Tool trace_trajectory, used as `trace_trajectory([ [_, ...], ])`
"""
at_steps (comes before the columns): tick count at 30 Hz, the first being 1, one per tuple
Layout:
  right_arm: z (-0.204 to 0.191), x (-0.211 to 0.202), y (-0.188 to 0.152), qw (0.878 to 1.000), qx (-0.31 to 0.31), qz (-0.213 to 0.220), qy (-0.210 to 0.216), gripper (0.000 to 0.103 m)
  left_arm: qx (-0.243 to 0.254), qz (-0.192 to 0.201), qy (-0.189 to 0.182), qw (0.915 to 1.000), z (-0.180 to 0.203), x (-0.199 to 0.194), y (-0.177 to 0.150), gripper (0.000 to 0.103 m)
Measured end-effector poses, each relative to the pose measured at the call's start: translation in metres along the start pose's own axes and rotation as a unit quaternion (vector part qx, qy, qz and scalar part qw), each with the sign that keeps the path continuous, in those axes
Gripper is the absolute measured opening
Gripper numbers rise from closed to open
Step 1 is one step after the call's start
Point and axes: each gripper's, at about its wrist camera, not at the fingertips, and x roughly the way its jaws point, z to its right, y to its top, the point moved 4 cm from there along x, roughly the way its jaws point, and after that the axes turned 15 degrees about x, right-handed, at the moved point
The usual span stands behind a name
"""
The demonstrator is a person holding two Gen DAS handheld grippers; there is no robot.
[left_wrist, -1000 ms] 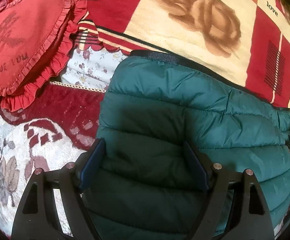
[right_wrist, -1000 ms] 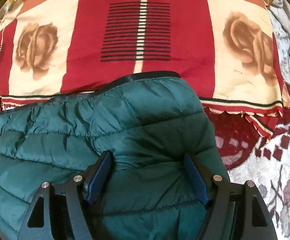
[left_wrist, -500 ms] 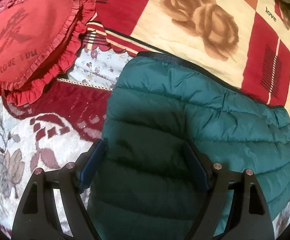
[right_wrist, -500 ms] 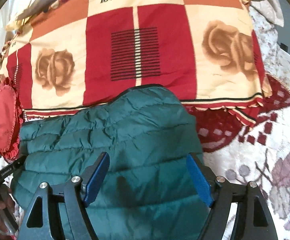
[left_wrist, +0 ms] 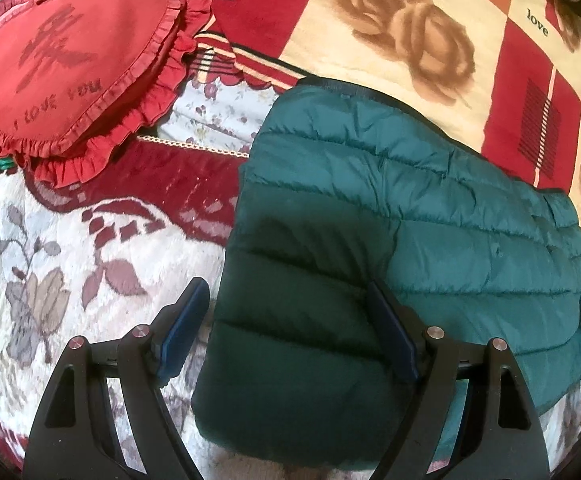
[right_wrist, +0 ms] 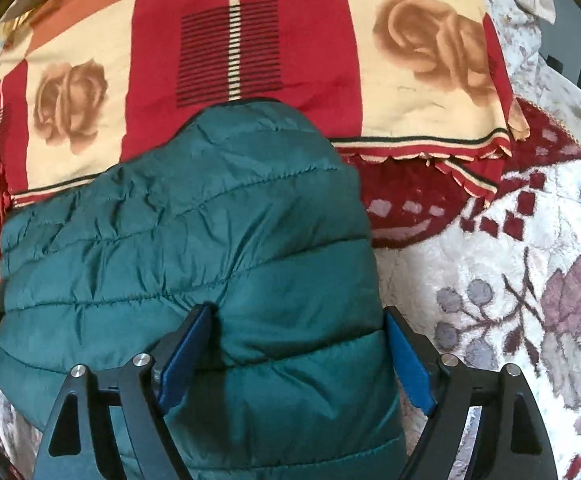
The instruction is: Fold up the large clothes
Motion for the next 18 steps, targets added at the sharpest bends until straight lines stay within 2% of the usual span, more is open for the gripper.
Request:
trace_trajectory([
  [5,0.002,-0.019,-0.001,1.000,0.005,0.005,0.004,0.082,0.006,0.001,0.001,1.0000,-0.001,-0.009,-0.002,0.081],
  [12,-0.002,-0.057,-0.006,0.999,0.017,0.027,0.039,0.082,-0.006,0.004,-0.003,1.0000,-0.003,-0.019,-0.009,0.081],
  [18,-0.012,-0.067,-0.018,0.998,0.006,0.022,0.056,0.083,-0.007,0.002,-0.009,0.9999,-0.001,-0.026,-0.016,0.081],
])
